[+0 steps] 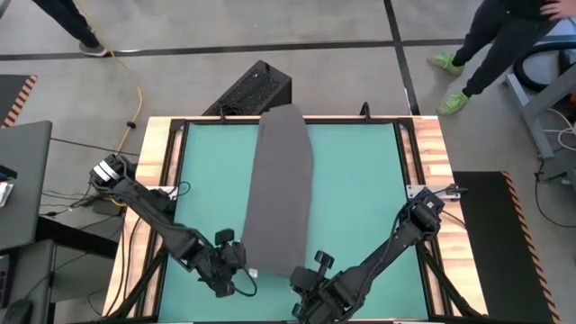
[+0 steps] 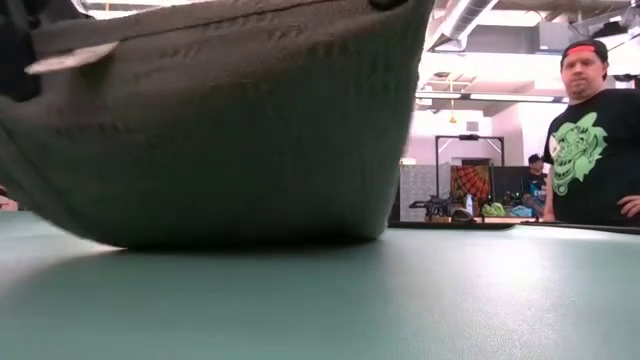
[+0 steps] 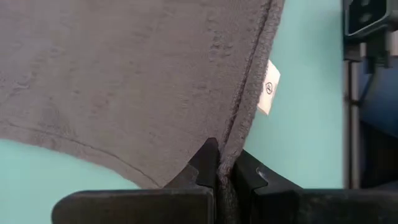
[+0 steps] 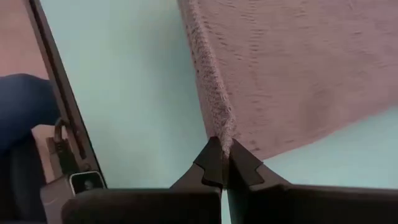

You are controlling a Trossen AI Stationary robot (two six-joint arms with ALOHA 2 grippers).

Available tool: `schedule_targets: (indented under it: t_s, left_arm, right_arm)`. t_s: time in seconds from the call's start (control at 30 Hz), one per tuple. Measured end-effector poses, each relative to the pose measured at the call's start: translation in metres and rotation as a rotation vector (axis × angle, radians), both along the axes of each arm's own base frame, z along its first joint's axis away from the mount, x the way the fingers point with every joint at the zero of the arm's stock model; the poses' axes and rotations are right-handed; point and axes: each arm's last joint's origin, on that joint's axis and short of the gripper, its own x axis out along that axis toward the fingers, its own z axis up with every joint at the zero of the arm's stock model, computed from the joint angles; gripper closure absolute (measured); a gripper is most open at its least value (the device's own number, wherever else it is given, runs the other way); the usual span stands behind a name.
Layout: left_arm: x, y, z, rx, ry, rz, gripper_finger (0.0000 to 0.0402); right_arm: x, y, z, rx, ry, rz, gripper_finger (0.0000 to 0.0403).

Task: Roll towel into tight, uniform cylinder
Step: Prepare the gray towel, then roll the gray towel

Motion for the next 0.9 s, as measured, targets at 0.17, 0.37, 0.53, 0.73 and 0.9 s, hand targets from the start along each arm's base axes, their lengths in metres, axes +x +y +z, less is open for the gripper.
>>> schedule_targets:
  t_s: [0.17, 0.37, 0.53, 0.73, 0.9]
  left_arm:
    - [-0.001, -0.008, 0.002, -0.058, -0.015, -0.040, 0.0401]
    - [0.002, -0.004, 0.007, 0.028, -0.028, -0.104, 0.0401]
    - [0.010, 0.003, 0.021, 0.103, -0.036, -0.158, 0.0401]
    - [0.017, 0.010, 0.029, 0.203, -0.070, -0.211, 0.0401]
    - [0.020, 0.024, 0.027, 0.334, -0.052, -0.180, 0.0401]
  right_arm:
    - [0.000, 0.006, 0.001, 0.064, 0.004, 0.028, 0.0386]
    - [0.004, -0.003, 0.003, -0.014, 0.025, 0.093, 0.0386]
    - [0.014, -0.017, 0.012, -0.082, 0.057, 0.192, 0.0385]
    - [0.018, -0.042, 0.014, -0.139, 0.159, 0.162, 0.0385]
    - [0.020, -0.059, 0.013, -0.177, 0.228, 0.127, 0.0385]
